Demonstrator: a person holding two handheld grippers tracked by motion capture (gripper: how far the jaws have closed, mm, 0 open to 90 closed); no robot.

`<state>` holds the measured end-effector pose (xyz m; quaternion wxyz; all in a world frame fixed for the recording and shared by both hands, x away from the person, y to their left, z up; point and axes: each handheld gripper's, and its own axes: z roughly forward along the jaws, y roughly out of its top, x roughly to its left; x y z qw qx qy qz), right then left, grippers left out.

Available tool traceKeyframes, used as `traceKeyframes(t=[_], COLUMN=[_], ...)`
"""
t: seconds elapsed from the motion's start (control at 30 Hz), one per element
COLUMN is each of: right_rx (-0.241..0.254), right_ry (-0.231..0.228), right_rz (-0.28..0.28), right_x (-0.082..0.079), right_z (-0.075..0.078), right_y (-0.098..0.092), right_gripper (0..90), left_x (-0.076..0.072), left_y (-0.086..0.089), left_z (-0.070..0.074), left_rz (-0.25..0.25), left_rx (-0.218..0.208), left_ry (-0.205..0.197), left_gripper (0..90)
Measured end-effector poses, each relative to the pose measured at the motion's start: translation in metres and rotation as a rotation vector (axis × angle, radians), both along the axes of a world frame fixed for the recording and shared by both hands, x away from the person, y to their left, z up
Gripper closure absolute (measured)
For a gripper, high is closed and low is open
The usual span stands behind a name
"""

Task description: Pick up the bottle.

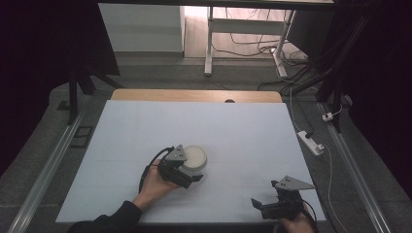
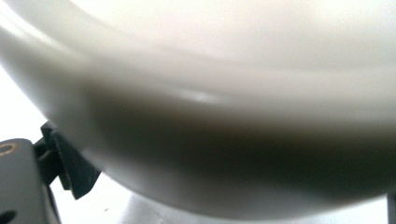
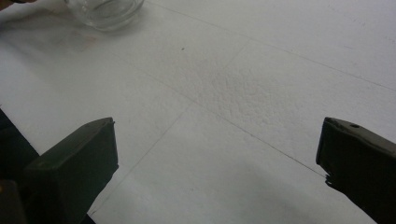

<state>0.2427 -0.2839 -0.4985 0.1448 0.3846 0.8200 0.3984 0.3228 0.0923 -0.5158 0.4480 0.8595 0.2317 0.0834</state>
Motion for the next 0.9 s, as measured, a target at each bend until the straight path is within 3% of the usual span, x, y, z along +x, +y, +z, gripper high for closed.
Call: traceKeyframes(t=[0.23, 0.53, 0.9], right_rx=[0.001, 0.001, 0.004], right_ry=[0.001, 0.002, 0.005], right_rz=[-0.001, -0.002, -0.007], right_x=[0.000, 0.000, 0.001], right_z=[0.000, 0.000, 0.000], right_y=[0.000, 0.000, 0.000], right_gripper=[0.0, 0.0, 0.0], left_x=[-0.002, -0.004, 0.000], left_y=[0.000, -0.003, -0.003], left_z=[0.014, 0.035, 0.048], left_rz=[-0.014, -0.042, -0.053], left_rx=[0.004, 0.041, 0.026], left_ry=[-0.028, -0.068, -0.067], left_gripper=[7.5, 7.5, 7.5])
